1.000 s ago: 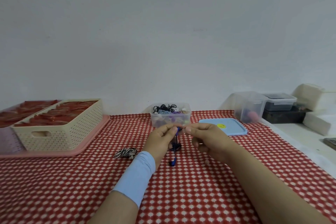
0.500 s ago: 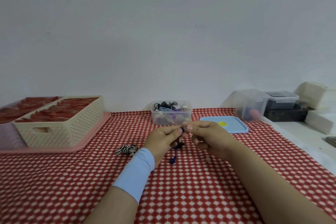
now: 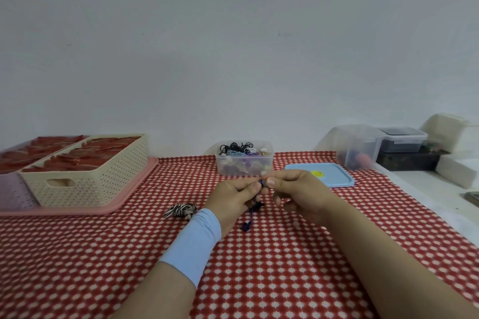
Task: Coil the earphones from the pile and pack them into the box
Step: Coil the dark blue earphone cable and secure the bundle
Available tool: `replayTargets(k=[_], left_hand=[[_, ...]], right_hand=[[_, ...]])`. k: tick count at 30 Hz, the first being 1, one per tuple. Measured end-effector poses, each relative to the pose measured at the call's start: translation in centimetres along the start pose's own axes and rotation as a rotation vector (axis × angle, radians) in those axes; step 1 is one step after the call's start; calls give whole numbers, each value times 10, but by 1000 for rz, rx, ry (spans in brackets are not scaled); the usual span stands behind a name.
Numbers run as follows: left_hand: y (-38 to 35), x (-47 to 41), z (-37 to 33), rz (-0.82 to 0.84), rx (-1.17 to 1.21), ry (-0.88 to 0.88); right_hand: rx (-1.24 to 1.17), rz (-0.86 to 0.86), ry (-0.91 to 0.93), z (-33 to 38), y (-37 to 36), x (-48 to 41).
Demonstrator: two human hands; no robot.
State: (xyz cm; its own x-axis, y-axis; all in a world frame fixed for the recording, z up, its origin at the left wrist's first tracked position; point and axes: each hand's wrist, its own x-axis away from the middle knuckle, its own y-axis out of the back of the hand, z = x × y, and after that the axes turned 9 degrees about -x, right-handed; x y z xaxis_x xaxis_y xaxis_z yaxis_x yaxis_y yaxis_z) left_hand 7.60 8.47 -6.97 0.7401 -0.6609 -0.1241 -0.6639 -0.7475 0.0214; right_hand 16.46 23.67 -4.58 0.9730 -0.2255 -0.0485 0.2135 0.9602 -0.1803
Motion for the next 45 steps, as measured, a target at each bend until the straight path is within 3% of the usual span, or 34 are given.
replayTargets(k=[3,12,22,28,37,45], left_hand=[[-4,-1,-3,23,157,23],[-8,1,-5,32,183,33],[-4,2,-4,-44,-164,-50],[-3,1,-7,-15,-81,3],[1,2,-4,-13,-261,-22],[-5,-2,-6,-127,-140,37]], right_hand=[[-59,26,20,2,-2,1],[-39,58,8,6,1,5],[101,-2,-27,10,0,5],[10,-9,7,7,0,3],[108,59,-132,8,9,4],[37,-63,68,4,-1,0]])
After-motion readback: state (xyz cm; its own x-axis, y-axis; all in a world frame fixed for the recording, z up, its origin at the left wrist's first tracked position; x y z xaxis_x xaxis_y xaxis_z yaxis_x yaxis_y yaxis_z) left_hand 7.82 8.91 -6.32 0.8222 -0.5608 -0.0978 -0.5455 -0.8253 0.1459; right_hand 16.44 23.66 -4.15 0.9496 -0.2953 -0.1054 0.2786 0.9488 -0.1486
